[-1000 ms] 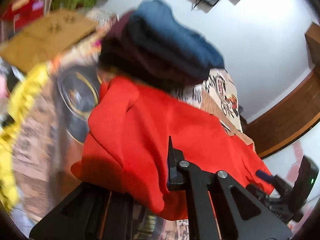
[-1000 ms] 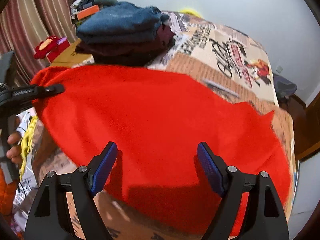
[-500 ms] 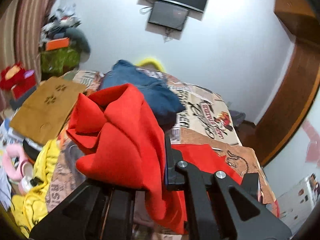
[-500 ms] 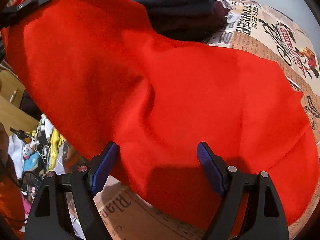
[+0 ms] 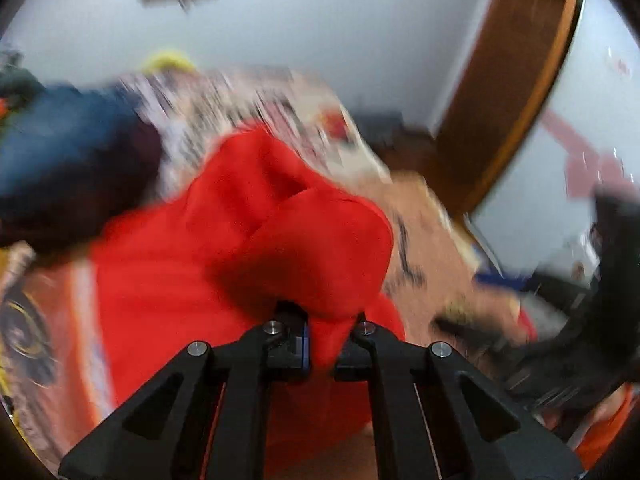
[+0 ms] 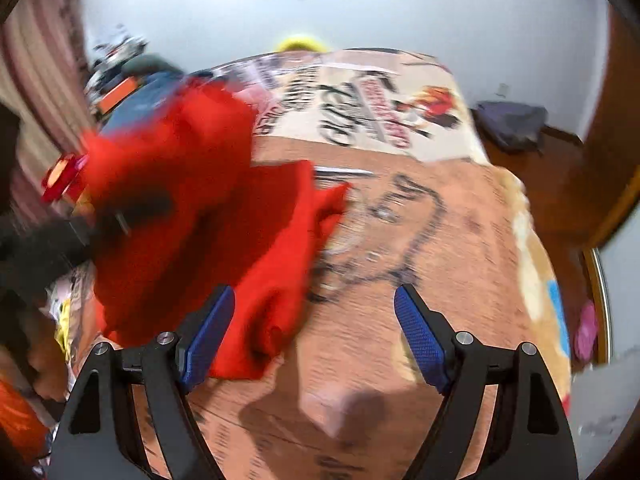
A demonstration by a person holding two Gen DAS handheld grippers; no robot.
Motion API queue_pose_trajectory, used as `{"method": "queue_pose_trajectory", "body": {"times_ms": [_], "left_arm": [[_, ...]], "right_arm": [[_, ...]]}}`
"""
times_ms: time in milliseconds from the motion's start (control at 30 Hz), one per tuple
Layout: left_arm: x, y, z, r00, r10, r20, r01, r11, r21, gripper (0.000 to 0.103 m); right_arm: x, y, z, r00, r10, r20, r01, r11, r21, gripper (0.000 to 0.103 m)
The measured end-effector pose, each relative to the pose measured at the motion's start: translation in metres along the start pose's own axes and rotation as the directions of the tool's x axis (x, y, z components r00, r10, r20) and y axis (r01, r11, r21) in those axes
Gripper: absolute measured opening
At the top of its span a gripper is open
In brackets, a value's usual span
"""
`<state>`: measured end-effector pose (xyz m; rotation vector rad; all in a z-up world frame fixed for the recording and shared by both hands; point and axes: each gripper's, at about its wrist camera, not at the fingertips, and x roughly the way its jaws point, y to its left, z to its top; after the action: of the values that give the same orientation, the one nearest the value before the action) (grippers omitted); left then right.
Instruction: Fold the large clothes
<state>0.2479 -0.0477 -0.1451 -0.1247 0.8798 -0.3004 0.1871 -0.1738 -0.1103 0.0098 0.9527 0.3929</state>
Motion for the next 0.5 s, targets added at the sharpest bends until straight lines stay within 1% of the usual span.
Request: {"method": "queue_pose_trajectory", "body": {"times_ms": [33, 67, 100, 133, 167, 200, 233, 267, 300, 400, 433, 500], "left_arm": [[0.018, -0.001, -0.011, 0.998, -0.015, -0.067, 0.015, 1.000, -0.005, 0.005], [0.025, 0.000, -0.016, 0.994, -0.031, -0.101, 0.030, 0.999, -0.011, 0.005], [0.033, 0.001, -0.025, 0.989, -0.032, -0.141, 0.029, 0.999, -0.024, 0.008], [0.034, -0.003, -0.027, 0.989, -0.023, -0.145, 0.020, 1.000, -0.021, 0.010], [0.033, -0.005, -0.031, 0.989, -0.017, -0.147, 0.016, 1.000, -0.010, 0.016], [0.027, -0.006, -0.033, 0.989, -0.021, -0.145, 0.022, 1.000, 0.010, 0.024], [0.023, -0.008, -0.034, 0.989, -0.031, -0.143, 0.034, 0.999, 0.021, 0.029], [0.019, -0.012, -0.035, 0.989, -0.044, -0.142, 0.049, 0.998, 0.035, 0.039], [0.011, -0.013, -0.036, 0.989, -0.049, -0.137, 0.058, 0.997, 0.058, 0.044], [-0.001, -0.017, -0.037, 0.992, -0.032, -0.124, 0.044, 0.994, 0.101, 0.045], [-0.011, -0.015, -0.038, 0.994, -0.023, -0.110, 0.035, 0.993, 0.108, 0.045], [-0.026, -0.008, -0.036, 0.997, -0.022, -0.077, 0.030, 0.995, 0.100, 0.046]], "right_arm": [[0.000, -0.005, 0.001, 1.000, -0.001, -0.003, 0.001, 1.000, 0.014, 0.079], [-0.002, -0.011, -0.003, 1.000, -0.004, -0.009, 0.005, 0.999, 0.032, 0.079], [-0.003, -0.015, -0.005, 1.000, -0.008, -0.012, 0.009, 0.999, 0.041, 0.079], [-0.005, -0.017, -0.007, 1.000, -0.013, -0.014, 0.014, 0.999, 0.045, 0.079], [-0.005, -0.018, -0.009, 1.000, -0.016, -0.015, 0.017, 0.999, 0.045, 0.079], [-0.006, -0.021, -0.010, 1.000, -0.016, -0.015, 0.017, 0.999, 0.045, 0.079], [-0.007, -0.022, -0.010, 1.000, -0.014, -0.014, 0.015, 0.999, 0.044, 0.079], [-0.008, -0.023, -0.009, 1.000, -0.010, -0.013, 0.011, 0.999, 0.042, 0.079], [-0.008, -0.021, -0.008, 1.000, -0.005, -0.010, 0.005, 0.999, 0.040, 0.079], [-0.017, -0.016, -0.003, 1.000, 0.021, 0.012, -0.021, 0.999, 0.034, 0.079], [-0.019, -0.015, -0.003, 0.999, 0.030, 0.018, -0.030, 0.999, 0.032, 0.079], [-0.021, -0.006, 0.002, 0.998, 0.062, 0.033, -0.063, 0.998, 0.022, 0.079]]}}
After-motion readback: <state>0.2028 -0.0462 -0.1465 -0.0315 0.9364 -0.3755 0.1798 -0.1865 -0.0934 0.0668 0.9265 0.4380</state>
